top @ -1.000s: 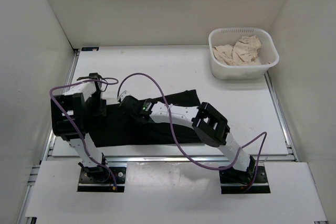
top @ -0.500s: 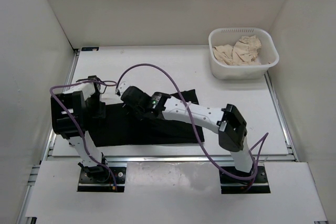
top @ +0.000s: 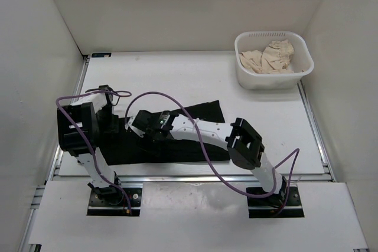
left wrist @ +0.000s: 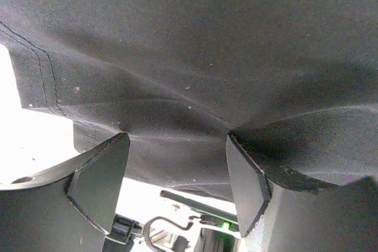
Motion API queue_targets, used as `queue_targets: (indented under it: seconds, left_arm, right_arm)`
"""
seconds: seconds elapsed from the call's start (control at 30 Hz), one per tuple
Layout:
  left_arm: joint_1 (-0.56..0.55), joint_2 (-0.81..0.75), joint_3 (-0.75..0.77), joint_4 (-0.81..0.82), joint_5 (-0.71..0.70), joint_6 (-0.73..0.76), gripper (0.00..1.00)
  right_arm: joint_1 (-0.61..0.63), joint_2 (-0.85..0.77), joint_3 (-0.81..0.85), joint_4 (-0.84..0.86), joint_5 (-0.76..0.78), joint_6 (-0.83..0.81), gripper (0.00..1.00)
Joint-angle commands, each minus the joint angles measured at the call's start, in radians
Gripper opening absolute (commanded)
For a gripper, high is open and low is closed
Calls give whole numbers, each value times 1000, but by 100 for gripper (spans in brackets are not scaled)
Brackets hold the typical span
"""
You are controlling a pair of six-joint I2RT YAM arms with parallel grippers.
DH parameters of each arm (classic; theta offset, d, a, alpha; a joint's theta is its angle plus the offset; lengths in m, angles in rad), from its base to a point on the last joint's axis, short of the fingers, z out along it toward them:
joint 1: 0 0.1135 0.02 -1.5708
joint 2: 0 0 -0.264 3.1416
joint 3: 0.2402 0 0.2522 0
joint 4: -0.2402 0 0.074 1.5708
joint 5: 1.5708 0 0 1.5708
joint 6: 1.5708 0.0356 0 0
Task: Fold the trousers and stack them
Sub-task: Fold the trousers
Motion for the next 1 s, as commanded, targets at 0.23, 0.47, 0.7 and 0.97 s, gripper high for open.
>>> queue_targets:
  seconds: [0.23,0.47,0.7,0.97]
  left_arm:
    - [15,-2,-13,29,10,-7,78]
    - [15,-2,-13,29,29,-7,78]
    - [15,-11,6,20,38,-7,78]
    - [15,-31,6,11,38,-7,78]
  right_arm:
    - [-168,-408,-321,169,75,386,85]
    - [-566,-633,-811,267,-4,661,89]
    - [-714,-530,-895,393,-112,628,87]
    - [-745,-450,-978,467,-228,715,37]
